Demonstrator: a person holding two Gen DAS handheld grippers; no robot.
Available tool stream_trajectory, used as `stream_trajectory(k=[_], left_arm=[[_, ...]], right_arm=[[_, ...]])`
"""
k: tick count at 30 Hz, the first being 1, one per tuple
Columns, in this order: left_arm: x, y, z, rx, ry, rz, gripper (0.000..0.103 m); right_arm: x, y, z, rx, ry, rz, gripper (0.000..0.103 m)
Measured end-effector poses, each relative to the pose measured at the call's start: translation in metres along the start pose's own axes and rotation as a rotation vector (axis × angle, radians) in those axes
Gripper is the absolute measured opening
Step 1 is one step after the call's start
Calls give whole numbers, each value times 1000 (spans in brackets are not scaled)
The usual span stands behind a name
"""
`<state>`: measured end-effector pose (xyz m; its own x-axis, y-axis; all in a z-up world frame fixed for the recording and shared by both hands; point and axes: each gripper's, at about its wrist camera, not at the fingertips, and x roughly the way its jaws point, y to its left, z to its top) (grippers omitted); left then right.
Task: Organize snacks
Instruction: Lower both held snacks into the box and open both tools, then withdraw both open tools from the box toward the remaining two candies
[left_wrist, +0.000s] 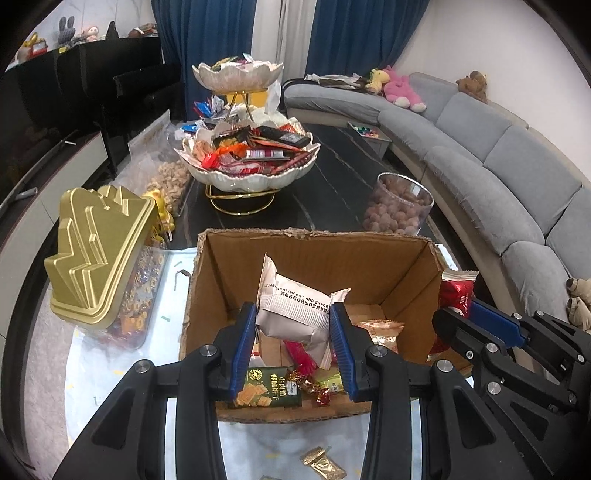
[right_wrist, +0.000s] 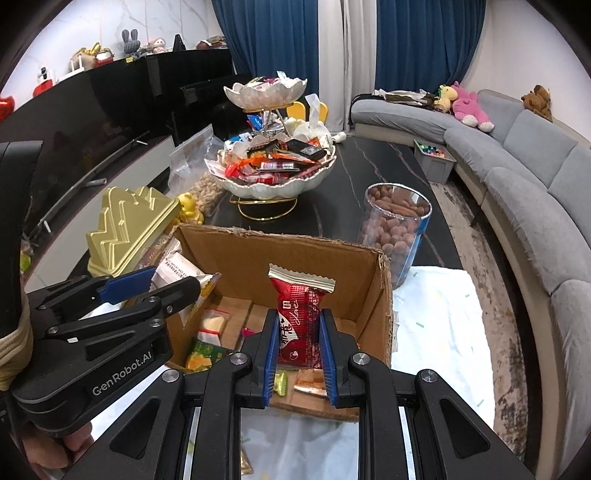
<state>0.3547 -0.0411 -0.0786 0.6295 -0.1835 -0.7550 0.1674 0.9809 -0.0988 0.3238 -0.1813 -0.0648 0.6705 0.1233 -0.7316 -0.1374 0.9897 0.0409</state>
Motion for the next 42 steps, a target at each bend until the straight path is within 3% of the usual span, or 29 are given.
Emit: stream_trajectory(k=[7, 9, 10, 12, 18, 31, 42], left_arm=[[9, 2, -4, -1, 17, -5, 42], [8, 3, -4, -3, 14, -8, 48], [8, 3, -3, -2, 13, -13, 50], [5, 4, -2, 1, 5, -7, 66], [-11, 11, -1, 2, -31, 35, 85], [-41, 16, -6, 9, -62, 96, 94], [-72, 15, -23, 33, -97, 127, 97]], right_arm=[[8, 1, 1, -19, 11, -4, 23], [8, 1, 2, -21, 11, -10, 23], [8, 1, 2, -24, 15, -13, 26], [5, -1, 3, -21, 7, -25, 37], [-5, -4, 5, -8, -22, -50, 59], [-32, 6, 1, -37, -67, -90, 73], [-57, 10, -6, -47, -104, -101, 74]])
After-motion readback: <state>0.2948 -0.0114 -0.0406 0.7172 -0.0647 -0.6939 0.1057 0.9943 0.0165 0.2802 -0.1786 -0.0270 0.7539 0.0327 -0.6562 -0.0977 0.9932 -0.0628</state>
